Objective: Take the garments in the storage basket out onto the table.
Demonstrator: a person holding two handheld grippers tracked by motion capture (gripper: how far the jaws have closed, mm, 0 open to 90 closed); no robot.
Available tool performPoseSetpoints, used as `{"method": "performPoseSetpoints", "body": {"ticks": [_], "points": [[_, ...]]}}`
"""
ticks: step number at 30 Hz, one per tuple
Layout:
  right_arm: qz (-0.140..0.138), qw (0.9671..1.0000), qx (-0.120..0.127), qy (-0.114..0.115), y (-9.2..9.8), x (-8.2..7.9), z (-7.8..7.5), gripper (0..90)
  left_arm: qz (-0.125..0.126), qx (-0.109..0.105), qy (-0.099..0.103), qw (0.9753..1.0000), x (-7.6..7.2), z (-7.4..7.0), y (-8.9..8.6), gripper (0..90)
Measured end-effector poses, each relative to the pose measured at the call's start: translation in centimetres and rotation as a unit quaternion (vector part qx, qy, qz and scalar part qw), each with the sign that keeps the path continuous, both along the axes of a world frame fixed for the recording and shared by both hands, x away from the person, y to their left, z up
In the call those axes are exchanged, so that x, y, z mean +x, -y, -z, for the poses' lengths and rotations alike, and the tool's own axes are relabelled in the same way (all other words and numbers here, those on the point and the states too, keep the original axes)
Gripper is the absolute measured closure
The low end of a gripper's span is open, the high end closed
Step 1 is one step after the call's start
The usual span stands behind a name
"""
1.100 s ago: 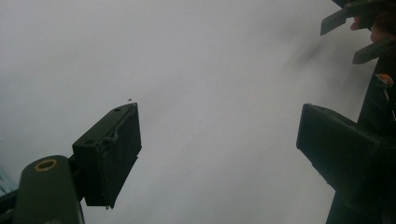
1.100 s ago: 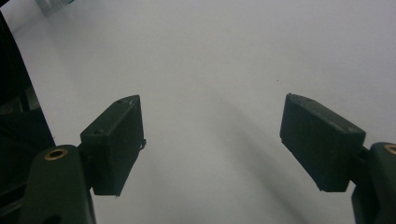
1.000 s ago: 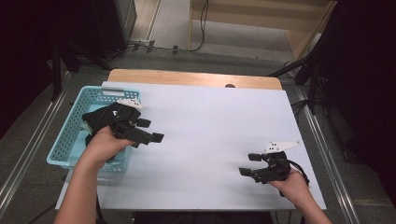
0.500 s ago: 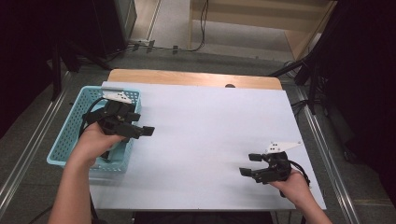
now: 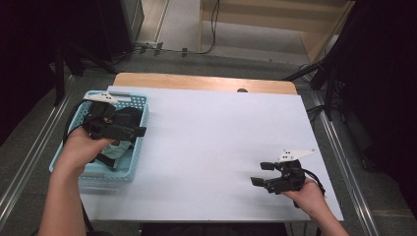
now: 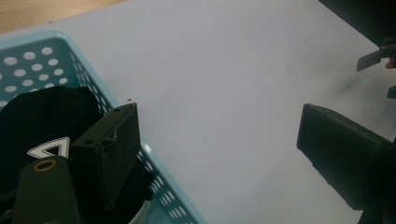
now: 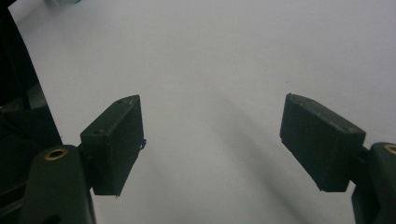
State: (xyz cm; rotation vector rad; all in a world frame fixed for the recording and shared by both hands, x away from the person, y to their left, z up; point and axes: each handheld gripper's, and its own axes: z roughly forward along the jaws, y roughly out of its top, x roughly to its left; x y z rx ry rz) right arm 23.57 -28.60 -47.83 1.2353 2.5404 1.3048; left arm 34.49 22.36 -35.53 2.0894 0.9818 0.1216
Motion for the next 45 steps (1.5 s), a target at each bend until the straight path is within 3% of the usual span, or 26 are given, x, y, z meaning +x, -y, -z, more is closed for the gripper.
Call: {"method": "performPoseSetpoints", "body": {"ticks": [5, 10, 14, 25, 34, 39, 45], "points": [[-0.002, 1.0, -0.001, 0.0, -0.1, -0.1, 0.0, 20.0, -0.009, 0.009, 0.007, 0.9999, -0.1, -0.1, -0.8, 14.2], [-0.001, 1.0, 0.0, 0.002, 0.0, -0.1, 0.0, 20.0, -0.027, -0.001, 0.014, 0.9995, -0.1, -0.2, -2.1, 13.3], [0.001, 1.0, -0.001, 0.001, 0.0, 0.0, 0.0, 20.0, -0.055, 0.007, 0.01, 0.9984, 0.1, -0.1, -3.2, 0.5], [0.007, 1.0, -0.001, 0.001, 0.2, 0.0, -0.1, 20.0, -0.079, -0.009, 0.008, 0.9968, -0.4, 0.7, -5.0, 0.0], [-0.004, 1.0, -0.001, 0.004, -0.2, 0.8, -0.1, 20.0, -0.123, 0.0, 0.015, 0.9923, -1.2, 1.6, -6.9, 0.2], [-0.019, 0.9998, -0.004, 0.007, -0.8, 1.0, -0.2, 20.0, -0.14, -0.008, 0.003, 0.9901, -1.3, 2.4, -7.6, 0.2], [-0.022, 0.9997, -0.001, 0.004, -1.1, 1.3, -0.1, 20.0, -0.168, -0.01, -0.021, 0.9856, -0.9, 4.1, -8.6, 0.2]]}}
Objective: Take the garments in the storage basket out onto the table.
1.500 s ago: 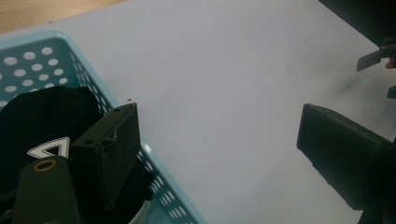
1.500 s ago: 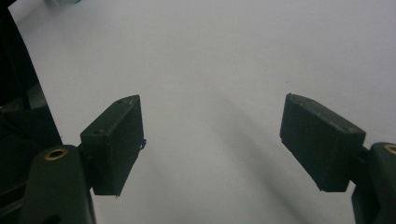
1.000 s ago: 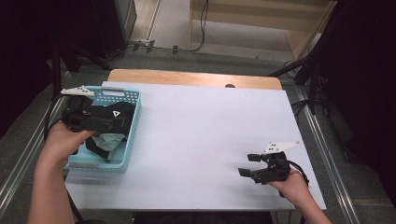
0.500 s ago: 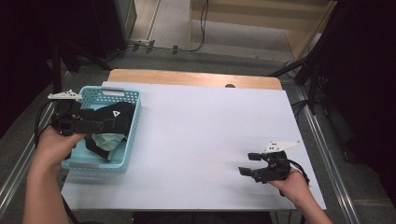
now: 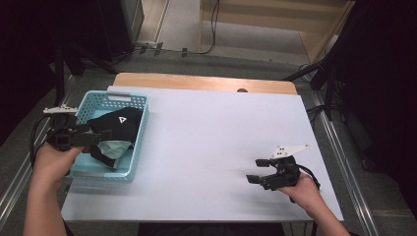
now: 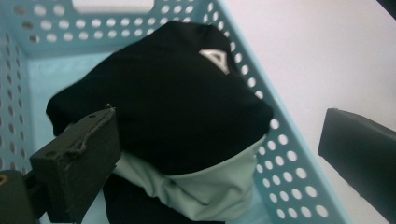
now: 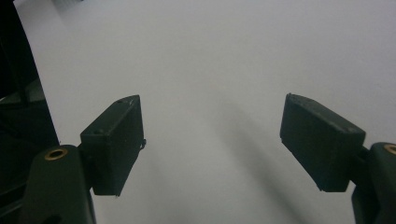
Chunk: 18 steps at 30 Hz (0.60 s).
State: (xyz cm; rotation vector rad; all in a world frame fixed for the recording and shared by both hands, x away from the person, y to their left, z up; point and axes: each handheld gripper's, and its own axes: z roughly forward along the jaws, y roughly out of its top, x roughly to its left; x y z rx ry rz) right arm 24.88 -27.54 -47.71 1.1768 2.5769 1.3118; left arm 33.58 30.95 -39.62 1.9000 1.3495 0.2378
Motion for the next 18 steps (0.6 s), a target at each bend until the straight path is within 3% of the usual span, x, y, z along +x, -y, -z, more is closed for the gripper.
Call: {"method": "performPoseSetpoints", "body": {"ticks": [6, 9, 15, 17, 18], "points": [[0.002, 1.0, -0.001, 0.003, 0.2, -0.1, -0.1, 20.0, -0.021, -0.007, -0.005, 0.9997, 0.4, 1.2, -0.7, 0.2], [0.004, 1.0, -0.001, 0.001, 0.3, -0.1, -0.1, 20.0, -0.028, 0.011, -0.01, 0.9995, 0.8, 1.7, -0.7, 0.1], [0.007, 1.0, -0.004, 0.003, 0.2, -0.1, 0.0, 20.0, -0.04, 0.018, -0.032, 0.9985, 2.0, 2.7, -0.3, 0.0], [0.007, 1.0, -0.004, 0.0, 0.1, -0.1, 0.0, 20.0, -0.038, 0.01, -0.045, 0.9982, 2.3, 2.8, -0.4, 0.0], [0.006, 1.0, -0.004, 0.0, 0.1, -0.1, 0.0, 20.0, -0.041, 0.007, -0.041, 0.9983, 2.4, 2.9, -0.3, 0.0]]}}
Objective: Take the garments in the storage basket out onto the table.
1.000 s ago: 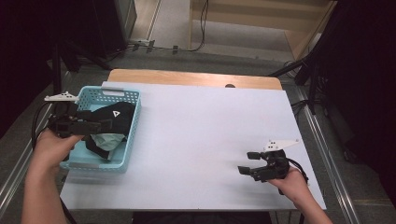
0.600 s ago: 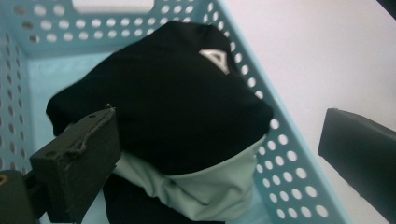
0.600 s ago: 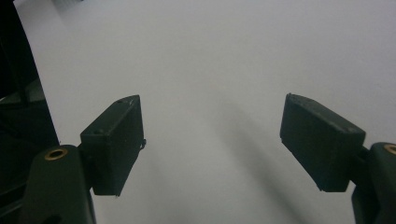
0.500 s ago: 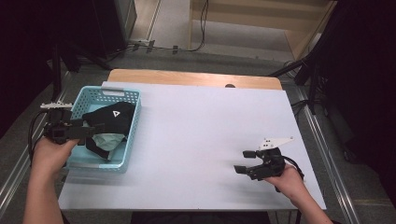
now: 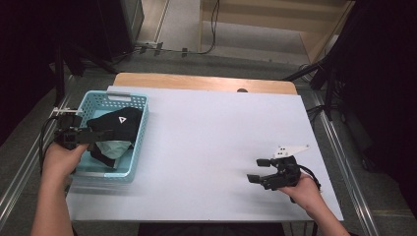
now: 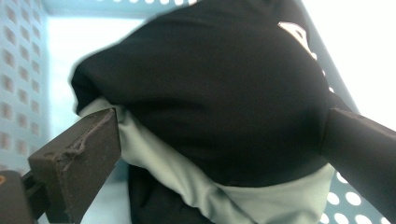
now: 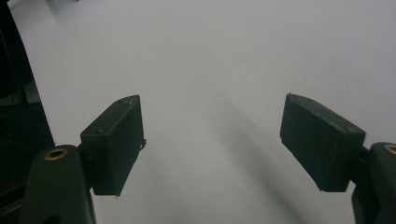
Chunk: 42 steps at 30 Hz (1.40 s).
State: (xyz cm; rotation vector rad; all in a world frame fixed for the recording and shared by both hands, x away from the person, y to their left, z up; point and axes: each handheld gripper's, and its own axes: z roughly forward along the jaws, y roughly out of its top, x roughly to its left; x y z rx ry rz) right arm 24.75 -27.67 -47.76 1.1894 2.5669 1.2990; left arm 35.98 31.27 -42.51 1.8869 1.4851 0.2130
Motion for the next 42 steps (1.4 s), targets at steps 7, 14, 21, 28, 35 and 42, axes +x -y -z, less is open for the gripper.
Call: {"method": "performPoseSetpoints", "body": {"ticks": [7, 14, 21, 28, 35, 42], "points": [[-0.002, 1.0, 0.0, -0.003, -0.1, -0.2, 0.1, 20.0, 0.011, -0.005, 0.009, 0.9999, 1.4, 0.6, 0.7, 0.0], [-0.002, 1.0, 0.0, -0.003, -0.1, -0.3, 0.1, 20.0, 0.014, 0.003, 0.011, 0.9998, 1.8, 1.9, 1.2, 0.0], [-0.003, 1.0, 0.006, -0.005, 0.1, -0.5, 0.1, 20.0, 0.036, 0.005, 0.035, 0.9987, 1.5, 2.6, 1.2, 0.0], [-0.003, 1.0, 0.007, -0.005, 0.0, -0.5, 0.1, 20.0, 0.045, 0.016, 0.023, 0.9986, 1.9, 3.3, 1.5, 0.0], [-0.01, 0.9999, 0.012, -0.003, -0.3, -0.6, 0.0, 20.0, 0.045, 0.025, 0.038, 0.998, 2.7, 4.3, 1.9, 0.0], [-0.019, 0.9996, 0.02, -0.002, -0.5, -0.8, -0.1, 19.9, 0.053, 0.04, 0.028, 0.9974, 2.9, 4.7, 2.3, 0.0]]}}
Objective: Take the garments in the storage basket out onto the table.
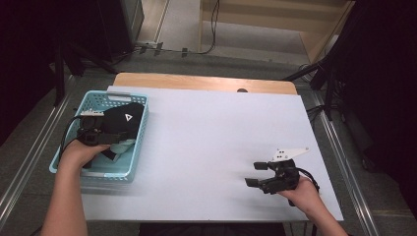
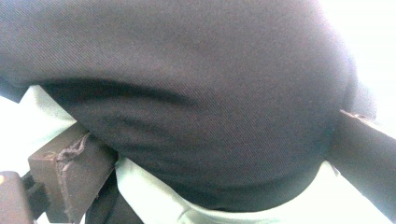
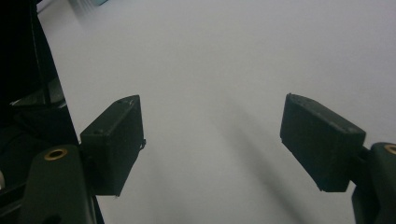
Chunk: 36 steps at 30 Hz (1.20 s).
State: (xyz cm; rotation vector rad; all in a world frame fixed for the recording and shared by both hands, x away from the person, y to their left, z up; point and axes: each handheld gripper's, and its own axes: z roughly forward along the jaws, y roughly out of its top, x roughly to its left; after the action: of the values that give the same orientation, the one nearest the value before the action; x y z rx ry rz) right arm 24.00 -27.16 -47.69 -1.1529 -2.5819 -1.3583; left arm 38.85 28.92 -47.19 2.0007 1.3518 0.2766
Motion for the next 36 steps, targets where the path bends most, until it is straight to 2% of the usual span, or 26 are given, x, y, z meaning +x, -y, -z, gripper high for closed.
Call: {"method": "performPoseSetpoints", "body": {"ticks": [3, 6, 10, 15, 19, 22, 25, 28, 30, 32, 36], "points": [[0.001, 1.0, -0.001, -0.001, 0.0, 0.0, 0.0, 19.9, -0.002, -0.008, -0.007, 0.9999, 0.1, 0.3, 0.2, 0.0], [0.002, 1.0, -0.001, 0.003, 0.1, 0.0, 0.0, 20.0, 0.004, -0.002, -0.002, 1.0, 0.0, 0.6, 0.4, 0.0], [0.006, 1.0, -0.002, -0.001, 0.2, 0.0, 0.0, 20.0, 0.013, 0.021, 0.003, 0.9997, 0.0, 0.8, 0.8, 0.0], [0.003, 1.0, 0.007, -0.001, 0.1, 0.0, -0.1, 19.9, 0.013, 0.024, 0.003, 0.9996, -0.1, 0.8, 0.9, 2.4], [0.001, 1.0, 0.008, 0.0, 0.1, 0.0, -0.1, 19.9, 0.013, 0.007, -0.002, 0.9999, -0.1, 0.5, 0.9, 15.2], [0.002, 1.0, 0.008, 0.0, 0.2, 0.0, -0.1, 19.9, 0.016, 0.006, -0.007, 0.9998, -0.2, 0.4, 0.9, 22.5], [0.002, 1.0, 0.007, 0.001, 0.2, 0.0, -0.1, 19.9, 0.019, 0.0, -0.021, 0.9996, -0.2, 0.1, 1.0, 33.7], [0.002, 1.0, 0.008, 0.0, 0.1, 0.0, -0.1, 20.0, 0.025, 0.0, -0.024, 0.9994, -0.2, -0.1, 1.1, 43.7], [0.002, 1.0, 0.007, 0.0, 0.1, 0.0, -0.1, 20.0, 0.022, -0.006, -0.036, 0.9991, -0.1, -0.5, 1.2, 51.1], [0.002, 1.0, 0.007, 0.001, 0.2, 0.0, -0.1, 20.0, 0.015, -0.013, -0.049, 0.9986, 0.2, -0.8, 1.2, 54.7], [0.004, 1.0, 0.008, 0.002, 0.2, 0.0, -0.1, 20.0, 0.009, -0.018, -0.06, 0.998, 0.2, -1.3, 1.2, 59.6]]}}
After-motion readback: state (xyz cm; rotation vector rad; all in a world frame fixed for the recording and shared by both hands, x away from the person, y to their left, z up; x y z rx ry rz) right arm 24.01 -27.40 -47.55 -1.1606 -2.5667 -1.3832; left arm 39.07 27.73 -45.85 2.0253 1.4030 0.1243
